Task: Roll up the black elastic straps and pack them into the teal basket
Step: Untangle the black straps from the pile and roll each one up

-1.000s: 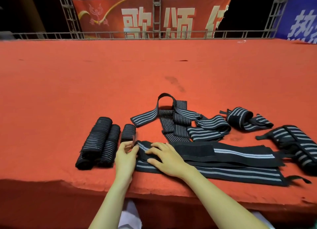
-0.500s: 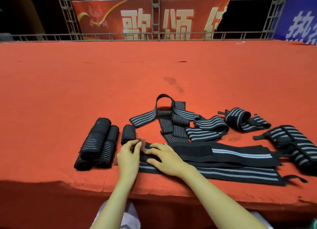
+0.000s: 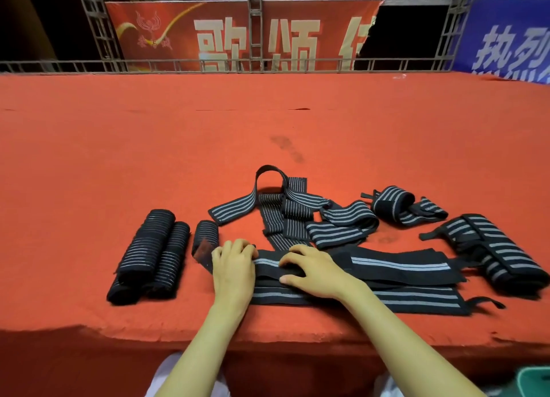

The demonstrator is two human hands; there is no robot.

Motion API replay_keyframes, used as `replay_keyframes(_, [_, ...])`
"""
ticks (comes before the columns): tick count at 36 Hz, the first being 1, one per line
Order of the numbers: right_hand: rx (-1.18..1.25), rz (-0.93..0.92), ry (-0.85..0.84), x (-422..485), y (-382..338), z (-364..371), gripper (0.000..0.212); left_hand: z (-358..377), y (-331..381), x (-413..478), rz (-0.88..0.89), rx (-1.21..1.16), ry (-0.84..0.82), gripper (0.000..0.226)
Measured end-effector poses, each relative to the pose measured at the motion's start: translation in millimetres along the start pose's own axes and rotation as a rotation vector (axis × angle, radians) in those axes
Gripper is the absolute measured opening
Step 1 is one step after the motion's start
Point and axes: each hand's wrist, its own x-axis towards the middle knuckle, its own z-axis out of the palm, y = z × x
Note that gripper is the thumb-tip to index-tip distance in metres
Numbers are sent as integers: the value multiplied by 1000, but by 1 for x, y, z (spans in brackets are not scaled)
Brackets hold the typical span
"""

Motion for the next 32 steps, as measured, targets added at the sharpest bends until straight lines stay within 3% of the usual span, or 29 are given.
replay_keyframes(3, [-19, 15, -2, -1, 0, -2, 38, 2, 4, -2, -4, -14, -55, 19])
replay_keyframes(6, [-7, 42, -9, 2, -6, -4, 33, -1, 3, -3, -127, -90, -123, 36])
replay_keyframes(12, [39, 55, 7, 11, -12, -4, 24, -1, 0, -9, -7, -193, -136, 28])
replay_keyframes(15, [65, 39, 7, 10, -8, -3, 23, 3, -5, -8, -55, -284, -161, 21])
replay_keyframes(25, [99, 72, -6, -3, 5, -5, 30, -9, -11, -2, -168, -467, -457, 32])
replay_keyframes(32, [124, 91, -10, -3, 1, -7, 27, -5, -5, 3, -391, -506, -372, 26])
